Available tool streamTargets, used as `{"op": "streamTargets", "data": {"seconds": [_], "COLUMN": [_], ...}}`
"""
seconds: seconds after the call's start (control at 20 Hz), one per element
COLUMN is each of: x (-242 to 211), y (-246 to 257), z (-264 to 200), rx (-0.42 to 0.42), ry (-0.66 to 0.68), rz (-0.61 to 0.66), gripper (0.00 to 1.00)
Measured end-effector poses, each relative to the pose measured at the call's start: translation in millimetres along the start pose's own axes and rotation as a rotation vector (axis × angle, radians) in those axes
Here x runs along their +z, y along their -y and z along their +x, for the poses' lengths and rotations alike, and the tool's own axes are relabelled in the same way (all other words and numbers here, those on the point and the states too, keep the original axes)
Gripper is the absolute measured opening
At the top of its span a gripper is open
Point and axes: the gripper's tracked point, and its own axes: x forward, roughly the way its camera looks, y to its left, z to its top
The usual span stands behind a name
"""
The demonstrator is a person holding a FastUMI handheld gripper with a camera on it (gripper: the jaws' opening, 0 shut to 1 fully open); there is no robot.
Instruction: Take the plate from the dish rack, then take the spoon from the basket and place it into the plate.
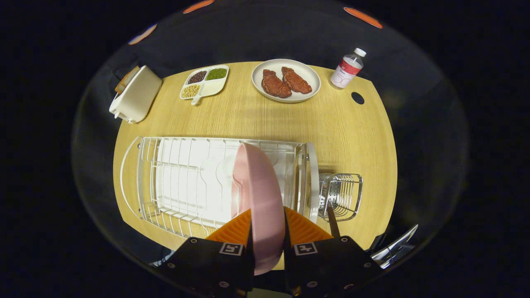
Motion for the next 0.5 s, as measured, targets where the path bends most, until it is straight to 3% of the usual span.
{"op": "streamTargets", "data": {"seconds": [0.5], "x": [5], "y": [8], "z": [-19], "rx": [-0.099], "ry": [0.074], "rz": [-0.022], "gripper": [0.28]}}
